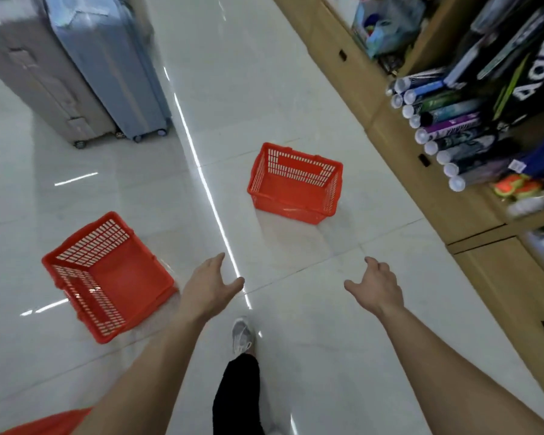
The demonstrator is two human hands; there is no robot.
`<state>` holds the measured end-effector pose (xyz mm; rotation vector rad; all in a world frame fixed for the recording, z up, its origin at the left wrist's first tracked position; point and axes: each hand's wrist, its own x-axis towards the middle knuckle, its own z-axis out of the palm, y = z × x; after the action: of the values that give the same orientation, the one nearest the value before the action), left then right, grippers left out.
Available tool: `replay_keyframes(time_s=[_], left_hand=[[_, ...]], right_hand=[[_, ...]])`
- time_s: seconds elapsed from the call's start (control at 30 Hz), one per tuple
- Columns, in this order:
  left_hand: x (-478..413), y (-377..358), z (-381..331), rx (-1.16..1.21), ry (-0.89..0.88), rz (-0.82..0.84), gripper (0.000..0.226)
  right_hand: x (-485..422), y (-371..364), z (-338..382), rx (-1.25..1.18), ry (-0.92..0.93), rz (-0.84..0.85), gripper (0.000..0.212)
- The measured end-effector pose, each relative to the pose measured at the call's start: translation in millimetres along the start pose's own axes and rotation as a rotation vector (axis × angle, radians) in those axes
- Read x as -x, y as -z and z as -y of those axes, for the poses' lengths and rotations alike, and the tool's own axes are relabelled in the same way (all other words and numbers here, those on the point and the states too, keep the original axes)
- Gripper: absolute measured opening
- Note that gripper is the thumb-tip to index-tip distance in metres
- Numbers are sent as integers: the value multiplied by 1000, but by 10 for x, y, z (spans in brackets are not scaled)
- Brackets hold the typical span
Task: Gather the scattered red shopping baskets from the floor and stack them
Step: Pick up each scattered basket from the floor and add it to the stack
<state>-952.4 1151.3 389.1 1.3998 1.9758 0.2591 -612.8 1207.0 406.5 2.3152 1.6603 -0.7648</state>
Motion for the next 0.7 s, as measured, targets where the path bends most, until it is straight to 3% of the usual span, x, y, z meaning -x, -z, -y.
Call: replay_keyframes(time_s=[0.43, 0.7], left_hand=[[-2476, 435, -939, -161, 5, 154, 84], [-4327, -43, -1253, -176, 118, 88, 73]], right_hand=[[-1936, 788, 605, -227, -115, 36, 83], [-3875, 443, 428, -318, -193, 144, 83]])
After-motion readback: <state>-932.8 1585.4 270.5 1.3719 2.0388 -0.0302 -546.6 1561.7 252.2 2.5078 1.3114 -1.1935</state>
